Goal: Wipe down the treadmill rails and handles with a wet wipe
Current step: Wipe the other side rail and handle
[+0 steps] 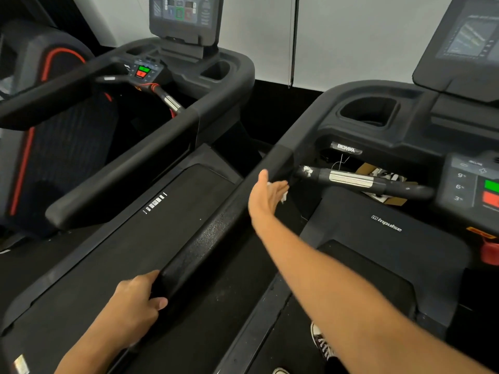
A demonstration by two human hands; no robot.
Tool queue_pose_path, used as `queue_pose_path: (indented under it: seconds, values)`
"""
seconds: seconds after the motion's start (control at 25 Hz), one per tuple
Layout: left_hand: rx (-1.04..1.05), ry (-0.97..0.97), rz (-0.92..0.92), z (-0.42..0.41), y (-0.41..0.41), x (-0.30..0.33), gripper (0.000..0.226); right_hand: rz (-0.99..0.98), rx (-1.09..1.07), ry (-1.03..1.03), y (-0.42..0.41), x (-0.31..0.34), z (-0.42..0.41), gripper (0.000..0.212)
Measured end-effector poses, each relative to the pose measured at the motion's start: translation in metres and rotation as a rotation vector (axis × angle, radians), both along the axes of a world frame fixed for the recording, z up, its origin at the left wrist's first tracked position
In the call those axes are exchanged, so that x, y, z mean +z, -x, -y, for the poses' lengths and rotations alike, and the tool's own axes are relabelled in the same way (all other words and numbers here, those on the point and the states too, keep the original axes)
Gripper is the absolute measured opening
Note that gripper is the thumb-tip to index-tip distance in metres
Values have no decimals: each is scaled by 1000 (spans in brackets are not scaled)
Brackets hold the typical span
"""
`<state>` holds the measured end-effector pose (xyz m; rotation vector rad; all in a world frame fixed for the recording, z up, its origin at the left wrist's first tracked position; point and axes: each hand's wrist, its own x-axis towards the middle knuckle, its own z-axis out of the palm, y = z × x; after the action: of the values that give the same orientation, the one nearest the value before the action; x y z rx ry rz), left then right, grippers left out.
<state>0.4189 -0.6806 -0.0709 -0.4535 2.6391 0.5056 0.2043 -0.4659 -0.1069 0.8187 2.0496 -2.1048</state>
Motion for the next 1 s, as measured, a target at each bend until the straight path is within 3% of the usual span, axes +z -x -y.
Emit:
queue_pose_path:
  seconds: [0.2,0.4,0.48,0.6,0.64,0.8,1.0]
  values:
    - [-208,-81,-197,-27,24,4,70,-27,-51,35,25,0,-26,78]
    - [-245,-92,-167,-45,43,-9,80,-232,215,-43,-96,-31,33,88]
    - [-256,-97,-158,-42,47,-9,81,-187,129,-52,-82,-34,25,79]
    - [-264,-103,-167,-43,46,-10,84,-161,-142,-125,-42,-36,-21,25]
    - [-267,-102,-168,-44,46,-10,84,-161,-175,-117,-30,-37,-36,17]
    - [-270,-95,-179,-42,47,-11,83,-67,-265,154,14,-38,-58,14]
    - [-262,-88,-194,-43,47,-11,83,-56,-306,198,18,-41,-61,18]
